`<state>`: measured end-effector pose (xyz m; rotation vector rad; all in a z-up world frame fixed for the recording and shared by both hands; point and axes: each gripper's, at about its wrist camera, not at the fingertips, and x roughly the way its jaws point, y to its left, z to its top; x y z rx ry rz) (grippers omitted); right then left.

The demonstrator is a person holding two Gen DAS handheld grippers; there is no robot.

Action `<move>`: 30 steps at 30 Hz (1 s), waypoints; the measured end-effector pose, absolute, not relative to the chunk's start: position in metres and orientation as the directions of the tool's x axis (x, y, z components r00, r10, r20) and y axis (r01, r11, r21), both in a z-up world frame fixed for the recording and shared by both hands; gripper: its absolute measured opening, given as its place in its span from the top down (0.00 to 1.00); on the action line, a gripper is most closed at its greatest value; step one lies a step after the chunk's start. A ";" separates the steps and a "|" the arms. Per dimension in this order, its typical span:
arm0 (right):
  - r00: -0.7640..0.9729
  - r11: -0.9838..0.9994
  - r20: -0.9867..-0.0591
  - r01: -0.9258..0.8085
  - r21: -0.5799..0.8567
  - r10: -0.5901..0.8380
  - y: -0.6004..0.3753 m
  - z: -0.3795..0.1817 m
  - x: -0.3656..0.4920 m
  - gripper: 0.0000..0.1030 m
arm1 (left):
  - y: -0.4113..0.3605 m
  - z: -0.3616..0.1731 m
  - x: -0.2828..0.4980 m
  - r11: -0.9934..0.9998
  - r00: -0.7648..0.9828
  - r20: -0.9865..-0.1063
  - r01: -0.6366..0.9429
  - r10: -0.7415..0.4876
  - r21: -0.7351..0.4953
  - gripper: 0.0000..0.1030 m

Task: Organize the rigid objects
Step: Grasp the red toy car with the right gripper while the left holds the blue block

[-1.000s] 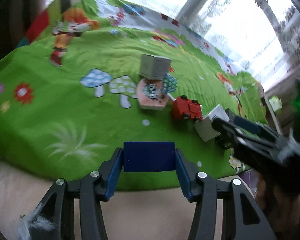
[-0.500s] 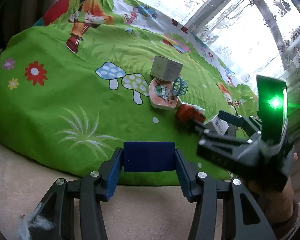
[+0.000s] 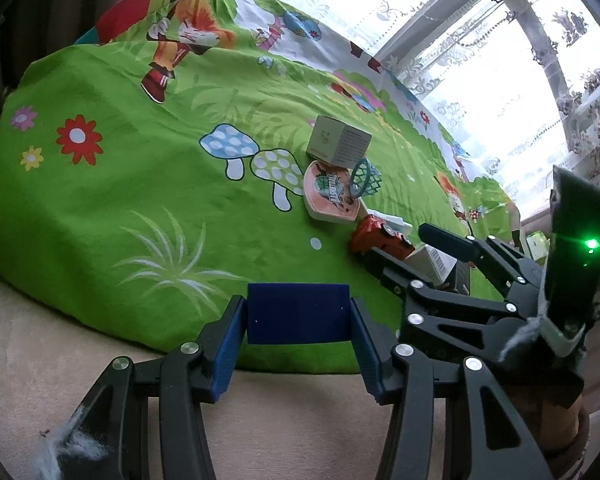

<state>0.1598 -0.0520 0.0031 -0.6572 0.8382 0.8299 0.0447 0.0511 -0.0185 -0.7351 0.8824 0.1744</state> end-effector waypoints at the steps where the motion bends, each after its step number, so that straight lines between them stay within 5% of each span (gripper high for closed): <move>1: 0.378 0.515 -0.841 -0.845 -0.143 0.387 -0.053 0.004 0.161 0.32 | 0.052 -0.019 0.045 0.743 0.640 -0.753 -0.427 -0.153 -0.514 0.49; 7: 0.279 0.492 -0.843 -0.870 -0.020 0.460 -0.056 0.008 0.163 0.52 | 0.056 -0.020 0.043 0.726 0.647 -0.747 -0.437 -0.156 -0.531 0.49; 22: 0.071 0.406 -0.853 -0.897 0.171 0.517 -0.063 0.003 0.137 0.55 | 0.065 -0.018 0.031 0.695 0.656 -0.743 -0.473 -0.132 -0.541 0.49; 30: 0.130 0.515 -0.831 -0.833 0.205 0.541 -0.092 0.014 0.133 0.55 | 0.064 -0.019 0.030 0.699 0.656 -0.743 -0.469 -0.133 -0.540 0.49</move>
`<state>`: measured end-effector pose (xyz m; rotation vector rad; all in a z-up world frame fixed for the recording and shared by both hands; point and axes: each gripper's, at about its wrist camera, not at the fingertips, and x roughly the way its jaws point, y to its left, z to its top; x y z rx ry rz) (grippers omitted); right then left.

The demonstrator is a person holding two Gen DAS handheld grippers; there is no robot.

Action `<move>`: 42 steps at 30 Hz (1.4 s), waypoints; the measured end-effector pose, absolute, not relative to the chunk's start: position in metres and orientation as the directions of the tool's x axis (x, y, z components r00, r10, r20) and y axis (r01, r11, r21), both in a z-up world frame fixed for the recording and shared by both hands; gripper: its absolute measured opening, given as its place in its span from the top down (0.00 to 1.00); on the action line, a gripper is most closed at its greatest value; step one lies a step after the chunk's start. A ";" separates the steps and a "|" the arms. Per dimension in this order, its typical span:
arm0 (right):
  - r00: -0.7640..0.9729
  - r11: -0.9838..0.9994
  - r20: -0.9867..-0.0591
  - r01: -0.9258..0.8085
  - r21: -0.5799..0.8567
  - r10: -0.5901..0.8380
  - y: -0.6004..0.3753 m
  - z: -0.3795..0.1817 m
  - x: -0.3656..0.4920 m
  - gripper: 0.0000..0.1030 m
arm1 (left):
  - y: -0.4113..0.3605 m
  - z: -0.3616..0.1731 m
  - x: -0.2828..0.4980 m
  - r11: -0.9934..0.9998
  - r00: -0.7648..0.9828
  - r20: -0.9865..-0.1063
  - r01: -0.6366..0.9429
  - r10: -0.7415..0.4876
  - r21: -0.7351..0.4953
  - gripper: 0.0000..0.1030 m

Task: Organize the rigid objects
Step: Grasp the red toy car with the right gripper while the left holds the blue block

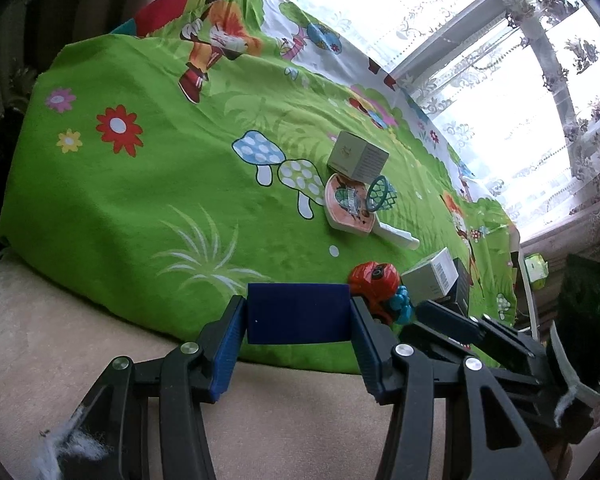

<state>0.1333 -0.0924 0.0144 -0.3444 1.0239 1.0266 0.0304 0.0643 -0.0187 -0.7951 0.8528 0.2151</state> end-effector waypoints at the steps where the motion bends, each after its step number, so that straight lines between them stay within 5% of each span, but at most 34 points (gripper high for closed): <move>1: 0.138 0.538 -0.828 -0.814 0.218 0.544 -0.099 0.015 0.133 0.55 | 0.064 -0.019 0.030 0.700 0.656 -0.743 -0.469 -0.132 -0.539 0.49; 8: 0.206 0.682 -0.850 -0.697 0.221 0.485 -0.120 0.010 0.141 0.55 | 0.062 -0.019 0.032 0.707 0.652 -0.746 -0.466 -0.132 -0.532 0.49; 18: 0.270 0.594 -0.849 -0.802 0.063 0.454 -0.094 0.013 0.140 0.57 | 0.061 -0.020 0.032 0.708 0.651 -0.749 -0.468 -0.128 -0.528 0.49; 32: 0.169 0.507 -0.875 -0.856 0.098 0.454 -0.097 -0.006 0.157 0.57 | 0.059 -0.023 0.035 0.708 0.640 -0.757 -0.473 -0.132 -0.524 0.49; 34: 0.157 0.494 -0.877 -0.863 0.101 0.454 -0.095 -0.008 0.156 0.67 | 0.059 -0.024 0.035 0.708 0.640 -0.757 -0.474 -0.132 -0.524 0.49; 42: 0.171 0.476 -0.869 -0.875 0.082 0.464 -0.095 -0.003 0.148 0.81 | 0.059 -0.024 0.036 0.710 0.638 -0.759 -0.475 -0.131 -0.521 0.49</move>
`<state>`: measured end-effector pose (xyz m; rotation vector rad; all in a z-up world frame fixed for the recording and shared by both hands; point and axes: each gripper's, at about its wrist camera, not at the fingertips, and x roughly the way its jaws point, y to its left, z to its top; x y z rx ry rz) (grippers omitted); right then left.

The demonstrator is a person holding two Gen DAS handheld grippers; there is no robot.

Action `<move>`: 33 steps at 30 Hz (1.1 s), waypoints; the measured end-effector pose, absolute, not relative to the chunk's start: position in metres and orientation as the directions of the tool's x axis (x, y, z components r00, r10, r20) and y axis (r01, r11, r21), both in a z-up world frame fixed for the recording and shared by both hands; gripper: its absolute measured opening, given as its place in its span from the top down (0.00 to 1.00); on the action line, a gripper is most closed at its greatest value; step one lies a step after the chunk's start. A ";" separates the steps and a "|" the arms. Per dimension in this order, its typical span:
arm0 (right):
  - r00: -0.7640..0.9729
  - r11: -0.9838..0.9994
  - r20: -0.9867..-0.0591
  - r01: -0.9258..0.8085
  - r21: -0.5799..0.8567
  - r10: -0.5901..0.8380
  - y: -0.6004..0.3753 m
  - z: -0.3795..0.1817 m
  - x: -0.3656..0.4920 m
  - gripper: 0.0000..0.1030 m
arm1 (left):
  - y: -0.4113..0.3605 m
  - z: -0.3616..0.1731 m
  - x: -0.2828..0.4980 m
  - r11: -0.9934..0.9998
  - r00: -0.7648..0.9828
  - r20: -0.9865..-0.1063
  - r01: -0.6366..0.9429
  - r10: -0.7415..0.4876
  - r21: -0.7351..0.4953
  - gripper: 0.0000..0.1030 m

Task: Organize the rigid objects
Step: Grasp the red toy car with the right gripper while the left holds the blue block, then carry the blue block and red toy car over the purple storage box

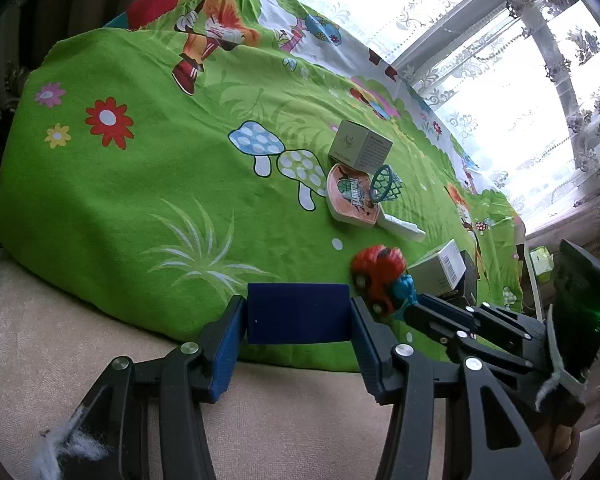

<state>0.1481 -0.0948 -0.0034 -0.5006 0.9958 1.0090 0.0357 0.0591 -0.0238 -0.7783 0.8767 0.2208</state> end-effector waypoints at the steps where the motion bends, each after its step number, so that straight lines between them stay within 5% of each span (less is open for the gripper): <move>1: 0.177 0.477 -0.865 -0.875 0.081 0.470 -0.096 -0.001 0.146 0.82 | 0.059 -0.024 0.036 0.710 0.638 -0.759 -0.474 -0.130 -0.520 0.49; 33: 0.342 0.654 -0.749 -0.739 0.158 0.568 -0.194 0.055 0.133 0.82 | 0.037 -0.001 0.039 0.780 0.675 -0.729 -0.394 -0.114 -0.487 0.49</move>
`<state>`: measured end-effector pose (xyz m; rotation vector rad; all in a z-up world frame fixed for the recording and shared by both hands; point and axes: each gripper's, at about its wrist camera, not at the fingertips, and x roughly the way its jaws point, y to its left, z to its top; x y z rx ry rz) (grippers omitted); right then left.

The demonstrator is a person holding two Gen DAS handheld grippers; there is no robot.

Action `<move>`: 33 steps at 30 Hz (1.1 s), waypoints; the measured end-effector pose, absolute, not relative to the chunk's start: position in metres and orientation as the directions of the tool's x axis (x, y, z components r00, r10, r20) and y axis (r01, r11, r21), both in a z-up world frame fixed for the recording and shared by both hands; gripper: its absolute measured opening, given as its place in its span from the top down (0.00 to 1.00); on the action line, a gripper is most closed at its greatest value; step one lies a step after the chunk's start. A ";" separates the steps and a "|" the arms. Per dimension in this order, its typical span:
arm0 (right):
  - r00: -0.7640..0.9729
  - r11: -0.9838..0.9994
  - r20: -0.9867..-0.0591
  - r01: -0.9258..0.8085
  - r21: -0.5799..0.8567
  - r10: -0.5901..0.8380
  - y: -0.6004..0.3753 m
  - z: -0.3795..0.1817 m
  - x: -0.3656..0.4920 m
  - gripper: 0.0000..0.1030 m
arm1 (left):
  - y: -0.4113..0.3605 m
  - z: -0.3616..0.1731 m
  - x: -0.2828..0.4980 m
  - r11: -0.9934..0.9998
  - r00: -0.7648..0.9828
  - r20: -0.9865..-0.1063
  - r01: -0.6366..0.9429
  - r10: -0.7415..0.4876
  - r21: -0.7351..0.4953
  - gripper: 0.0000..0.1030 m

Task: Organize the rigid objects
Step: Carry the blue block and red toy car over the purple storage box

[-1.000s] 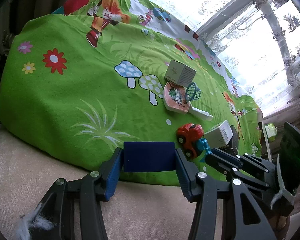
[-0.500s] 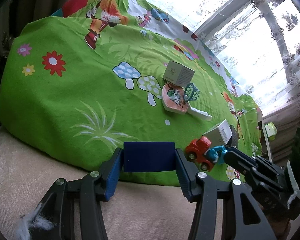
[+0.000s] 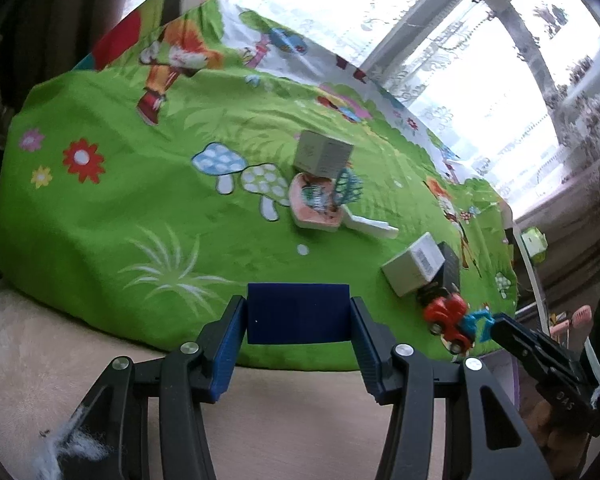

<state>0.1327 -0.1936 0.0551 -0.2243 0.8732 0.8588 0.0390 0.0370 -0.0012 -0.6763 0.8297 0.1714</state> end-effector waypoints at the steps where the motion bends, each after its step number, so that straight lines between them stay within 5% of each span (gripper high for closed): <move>1: 0.357 0.670 -0.746 -0.725 0.158 0.562 -0.206 0.057 0.132 0.82 | 0.035 0.001 0.039 0.782 0.677 -0.727 -0.388 -0.118 -0.488 0.49; 17: 0.520 0.885 -0.773 -0.452 0.112 0.363 -0.400 0.053 0.128 0.82 | -0.025 0.020 0.052 0.825 0.668 -0.716 -0.278 -0.202 -0.491 0.49; 33: 0.404 0.924 -0.871 -0.361 0.128 0.278 -0.460 -0.028 0.107 0.82 | -0.067 0.029 0.056 0.858 0.647 -0.724 -0.208 -0.240 -0.470 0.49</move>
